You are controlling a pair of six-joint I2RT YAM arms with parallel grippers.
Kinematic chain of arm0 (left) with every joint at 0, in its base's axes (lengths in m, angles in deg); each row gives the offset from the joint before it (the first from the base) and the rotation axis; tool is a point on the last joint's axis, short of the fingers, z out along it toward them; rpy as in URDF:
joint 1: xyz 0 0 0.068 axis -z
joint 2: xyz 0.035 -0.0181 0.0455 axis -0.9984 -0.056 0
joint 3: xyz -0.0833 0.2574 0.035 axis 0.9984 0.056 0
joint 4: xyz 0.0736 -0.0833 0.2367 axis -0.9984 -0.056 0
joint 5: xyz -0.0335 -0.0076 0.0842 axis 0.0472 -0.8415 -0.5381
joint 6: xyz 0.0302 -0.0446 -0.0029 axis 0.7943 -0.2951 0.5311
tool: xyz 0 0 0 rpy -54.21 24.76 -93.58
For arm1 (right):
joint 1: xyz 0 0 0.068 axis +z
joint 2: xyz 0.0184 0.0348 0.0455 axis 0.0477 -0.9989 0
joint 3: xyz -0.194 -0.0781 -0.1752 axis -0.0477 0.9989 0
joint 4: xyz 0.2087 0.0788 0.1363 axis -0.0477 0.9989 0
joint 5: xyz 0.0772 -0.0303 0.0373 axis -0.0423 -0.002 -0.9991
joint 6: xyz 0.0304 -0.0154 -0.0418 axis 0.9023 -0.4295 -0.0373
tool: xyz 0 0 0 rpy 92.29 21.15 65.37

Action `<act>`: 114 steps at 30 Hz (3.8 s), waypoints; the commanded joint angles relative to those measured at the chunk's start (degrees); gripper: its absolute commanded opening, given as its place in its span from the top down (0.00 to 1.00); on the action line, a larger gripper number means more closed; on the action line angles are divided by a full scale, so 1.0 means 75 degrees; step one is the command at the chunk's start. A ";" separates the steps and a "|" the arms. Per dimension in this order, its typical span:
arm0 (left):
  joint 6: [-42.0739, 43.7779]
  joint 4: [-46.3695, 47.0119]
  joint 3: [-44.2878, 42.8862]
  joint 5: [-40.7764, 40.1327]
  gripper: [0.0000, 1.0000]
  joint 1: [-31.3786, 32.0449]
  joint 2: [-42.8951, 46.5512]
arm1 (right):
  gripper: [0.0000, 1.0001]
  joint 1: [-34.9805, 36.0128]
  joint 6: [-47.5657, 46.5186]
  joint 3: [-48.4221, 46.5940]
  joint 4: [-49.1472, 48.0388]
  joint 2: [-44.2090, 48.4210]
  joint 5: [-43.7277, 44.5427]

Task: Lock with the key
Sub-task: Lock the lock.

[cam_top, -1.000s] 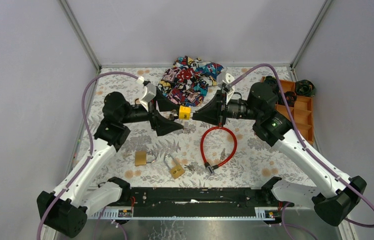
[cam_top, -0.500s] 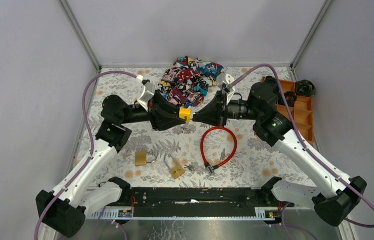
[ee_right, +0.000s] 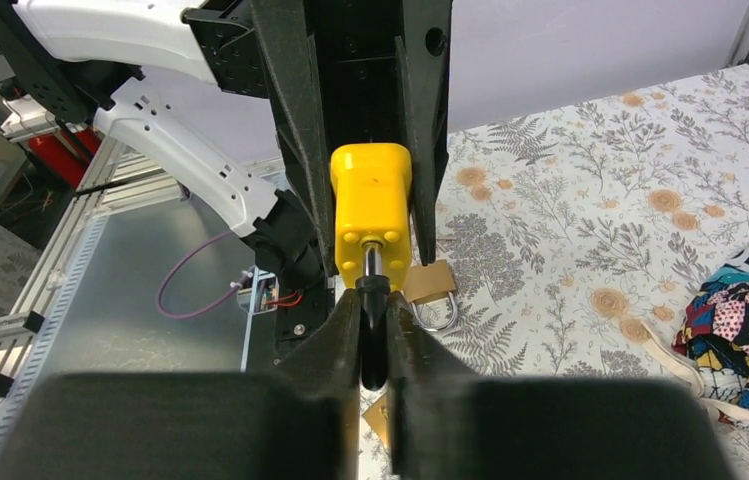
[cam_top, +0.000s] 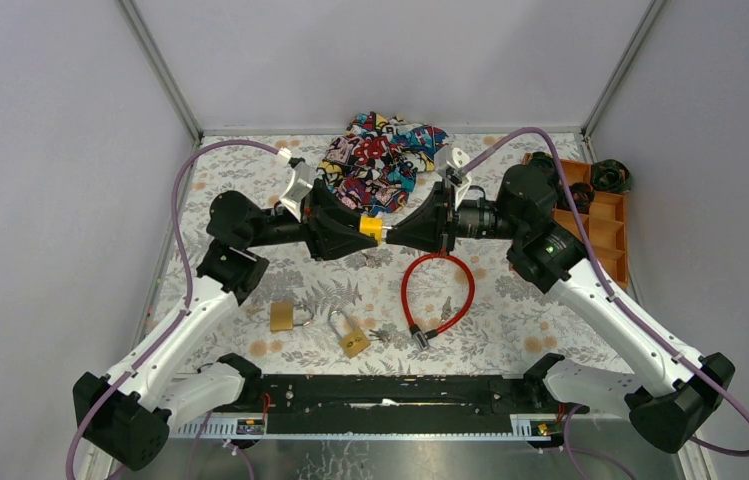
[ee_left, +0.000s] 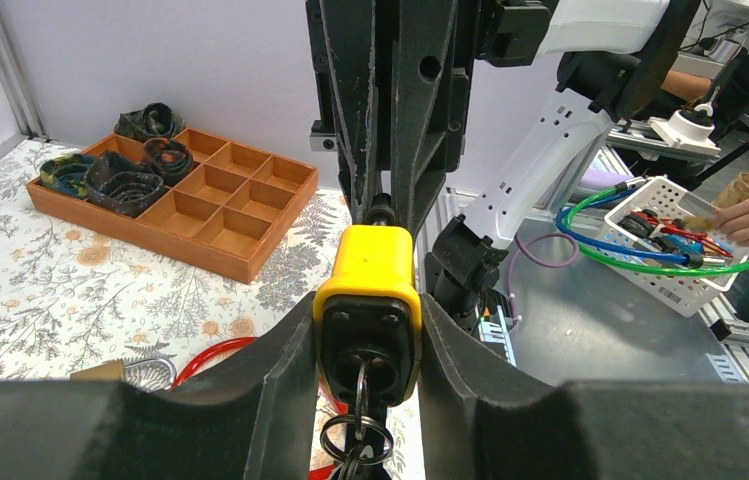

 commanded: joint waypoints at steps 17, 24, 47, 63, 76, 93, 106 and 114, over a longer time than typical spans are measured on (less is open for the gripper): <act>0.0286 0.0624 0.0015 0.0192 1.00 0.0095 0.0196 | 0.64 -0.0207 -0.1175 -0.0680 0.1739 0.0465 0.0536; 0.0340 0.0530 -0.0015 0.0203 1.00 0.0167 0.0174 | 0.55 -0.0201 -0.0669 -0.0575 0.1281 0.0402 0.0235; -0.0453 0.1568 0.0373 -0.0161 1.00 0.1104 -0.0522 | 1.00 -0.0200 0.1266 0.0914 -0.2454 0.0988 0.1708; -0.2137 0.4285 0.0084 -0.2057 1.00 0.2154 -0.1185 | 1.00 -0.0203 0.2172 0.0752 -0.2737 0.0543 0.1195; -0.1500 0.4444 -0.0628 -0.2221 1.00 0.1701 -0.1175 | 1.00 -0.0035 0.0896 0.1177 -0.1121 0.0844 0.1281; -0.1164 0.3977 -0.1366 -0.1791 1.00 0.0234 -0.1257 | 1.00 -0.0042 -0.0076 0.2480 -0.0574 0.1056 0.0871; -0.0843 0.1618 -0.1245 -0.0907 1.00 0.0095 -0.1026 | 1.00 -0.0038 0.0632 0.1877 -0.1439 0.1069 0.0843; -0.0152 0.0502 -0.0627 -0.1277 1.00 0.1282 -0.1143 | 1.00 -0.0033 0.1726 0.1771 -0.3128 0.0779 0.0887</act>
